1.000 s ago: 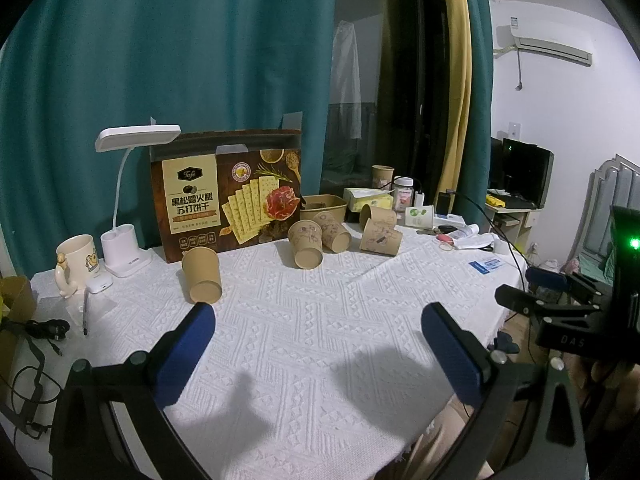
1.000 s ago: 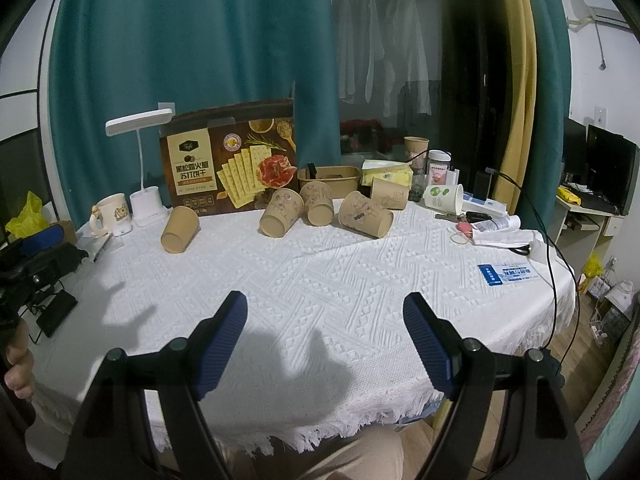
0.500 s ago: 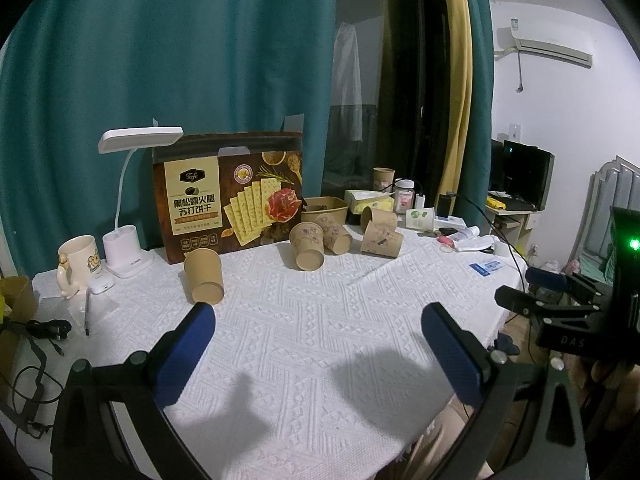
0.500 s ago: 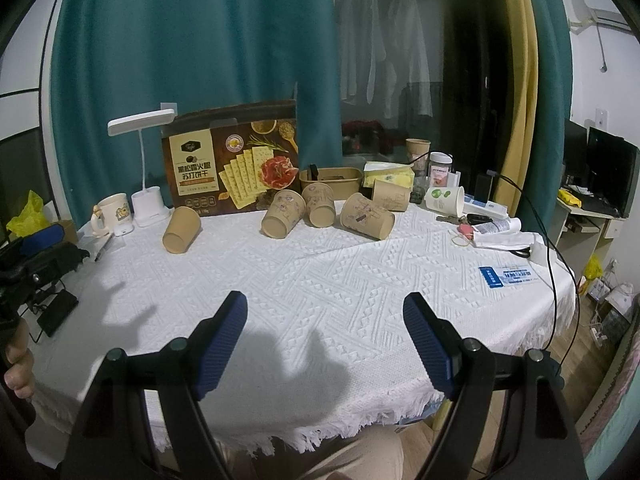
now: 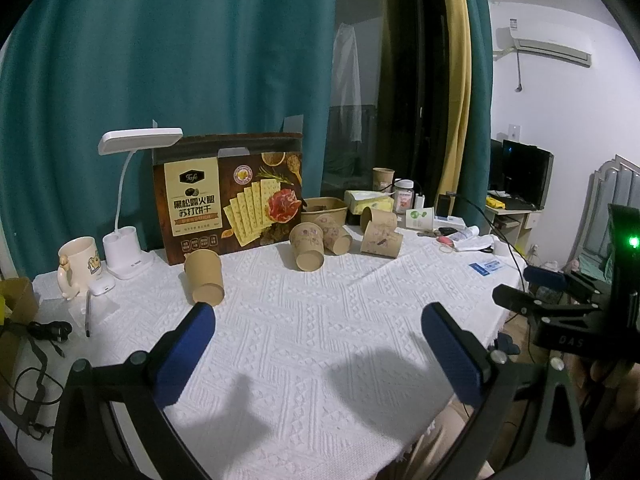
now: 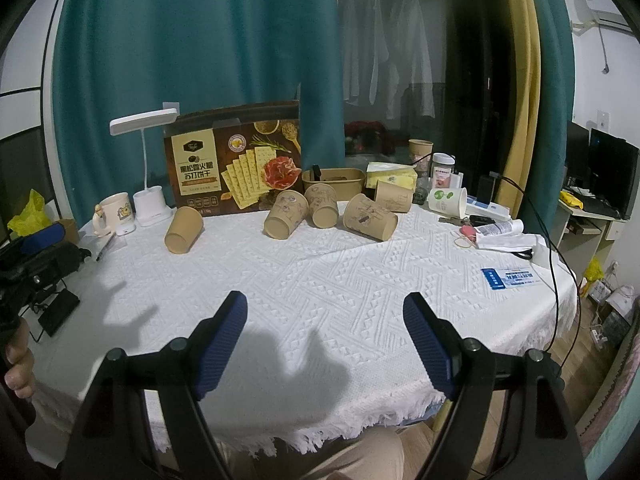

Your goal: Flip cup upright

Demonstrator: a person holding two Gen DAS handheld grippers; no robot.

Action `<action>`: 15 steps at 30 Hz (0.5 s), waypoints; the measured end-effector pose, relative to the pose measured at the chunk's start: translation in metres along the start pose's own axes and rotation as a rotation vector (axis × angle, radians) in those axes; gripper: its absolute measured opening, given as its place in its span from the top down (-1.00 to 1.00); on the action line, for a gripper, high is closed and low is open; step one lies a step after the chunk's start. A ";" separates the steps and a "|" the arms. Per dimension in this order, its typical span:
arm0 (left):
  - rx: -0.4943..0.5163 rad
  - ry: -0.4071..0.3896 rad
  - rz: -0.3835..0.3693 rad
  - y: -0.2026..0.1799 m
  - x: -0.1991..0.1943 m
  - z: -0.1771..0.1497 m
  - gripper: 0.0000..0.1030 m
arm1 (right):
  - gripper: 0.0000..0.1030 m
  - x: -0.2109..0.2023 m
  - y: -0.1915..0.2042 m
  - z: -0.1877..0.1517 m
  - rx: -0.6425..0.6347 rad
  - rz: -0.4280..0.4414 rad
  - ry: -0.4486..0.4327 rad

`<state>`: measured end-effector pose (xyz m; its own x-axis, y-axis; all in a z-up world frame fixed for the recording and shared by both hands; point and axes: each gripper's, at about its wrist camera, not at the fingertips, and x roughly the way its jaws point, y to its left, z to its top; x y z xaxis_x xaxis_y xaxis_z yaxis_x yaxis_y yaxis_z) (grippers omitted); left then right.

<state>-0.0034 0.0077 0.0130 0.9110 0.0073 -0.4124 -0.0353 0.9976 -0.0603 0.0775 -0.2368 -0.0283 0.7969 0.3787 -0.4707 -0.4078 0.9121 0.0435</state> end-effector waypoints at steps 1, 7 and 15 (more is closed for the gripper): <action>0.000 0.000 0.000 0.000 -0.001 0.001 -0.99 | -0.52 -0.001 0.001 0.001 -0.001 0.001 0.000; 0.001 -0.001 0.001 0.000 -0.001 0.000 -0.99 | -0.52 0.000 0.004 0.001 -0.001 -0.001 0.002; 0.034 0.061 0.017 0.005 0.025 0.002 -0.99 | -0.52 0.030 0.002 0.005 0.000 0.000 0.052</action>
<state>0.0203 0.0126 0.0037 0.8835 0.0213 -0.4679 -0.0358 0.9991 -0.0222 0.1033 -0.2228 -0.0379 0.7725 0.3697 -0.5163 -0.4076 0.9121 0.0433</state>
